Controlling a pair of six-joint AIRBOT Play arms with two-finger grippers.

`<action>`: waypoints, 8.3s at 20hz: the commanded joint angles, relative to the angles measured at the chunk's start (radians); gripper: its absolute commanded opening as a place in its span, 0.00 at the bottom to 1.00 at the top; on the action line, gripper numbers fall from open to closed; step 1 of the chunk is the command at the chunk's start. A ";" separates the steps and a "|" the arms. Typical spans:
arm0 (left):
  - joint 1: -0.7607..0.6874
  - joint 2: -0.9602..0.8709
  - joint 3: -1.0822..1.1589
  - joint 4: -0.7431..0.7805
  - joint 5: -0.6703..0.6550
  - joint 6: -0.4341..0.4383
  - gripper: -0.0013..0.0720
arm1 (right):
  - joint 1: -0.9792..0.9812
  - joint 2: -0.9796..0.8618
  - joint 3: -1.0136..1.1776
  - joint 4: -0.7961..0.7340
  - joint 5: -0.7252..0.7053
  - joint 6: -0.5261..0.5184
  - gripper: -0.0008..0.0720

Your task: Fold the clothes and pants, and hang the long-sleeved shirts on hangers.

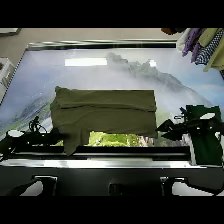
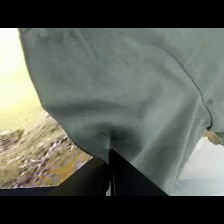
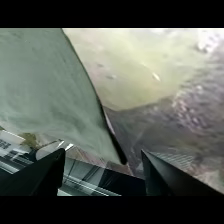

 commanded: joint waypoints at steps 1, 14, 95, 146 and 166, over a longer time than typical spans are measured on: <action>0.001 0.000 0.002 -0.002 -0.003 0.003 0.04 | 0.001 -0.002 -0.042 0.068 -0.061 -0.033 0.75; 0.094 0.041 0.159 0.158 -0.198 -0.074 0.04 | 0.164 0.159 -0.037 -0.032 -0.095 0.174 0.05; -1.105 -0.930 1.306 -0.230 0.255 -0.500 0.04 | 0.259 0.117 0.913 -0.415 0.433 0.492 0.05; -0.346 -0.294 1.447 0.575 -0.652 -0.481 0.04 | 1.007 -0.364 0.912 -0.092 -0.380 0.833 0.49; -0.346 -0.294 1.447 0.575 -0.671 -0.496 0.04 | 0.311 -0.144 0.539 0.008 -0.010 0.257 0.67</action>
